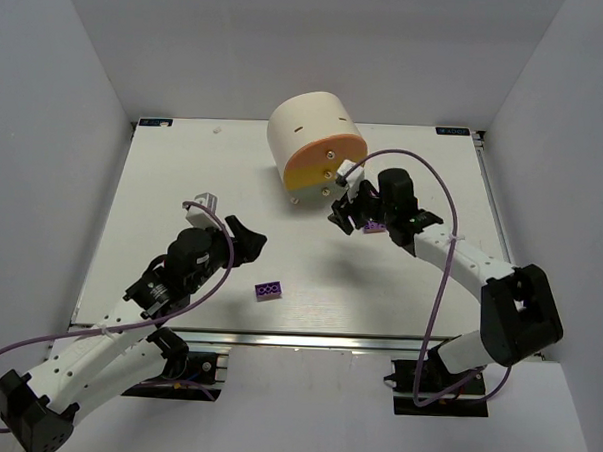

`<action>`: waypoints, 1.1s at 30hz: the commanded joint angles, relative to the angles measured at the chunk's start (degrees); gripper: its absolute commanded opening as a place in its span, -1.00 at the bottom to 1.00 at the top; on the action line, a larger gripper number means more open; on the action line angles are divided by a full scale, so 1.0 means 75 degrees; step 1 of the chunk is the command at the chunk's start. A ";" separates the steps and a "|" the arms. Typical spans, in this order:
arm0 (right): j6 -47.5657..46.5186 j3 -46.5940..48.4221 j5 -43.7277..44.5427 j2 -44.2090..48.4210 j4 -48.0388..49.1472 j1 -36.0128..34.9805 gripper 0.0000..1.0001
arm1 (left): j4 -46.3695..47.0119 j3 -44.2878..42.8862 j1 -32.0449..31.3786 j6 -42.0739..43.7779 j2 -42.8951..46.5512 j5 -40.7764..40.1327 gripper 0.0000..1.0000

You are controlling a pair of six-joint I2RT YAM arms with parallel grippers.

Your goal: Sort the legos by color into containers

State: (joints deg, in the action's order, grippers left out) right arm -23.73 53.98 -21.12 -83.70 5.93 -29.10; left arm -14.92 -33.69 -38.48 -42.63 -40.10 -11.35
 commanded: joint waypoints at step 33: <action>1.0089 0.2049 0.0485 -0.4507 0.3720 0.1173 0.24 | -0.0202 -0.0570 -0.0037 -0.0140 -0.1017 0.0049 0.50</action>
State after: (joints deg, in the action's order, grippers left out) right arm 49.63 66.72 -18.59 -116.49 31.22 -20.47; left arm -17.47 -36.40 -38.48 -43.99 -48.21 -11.11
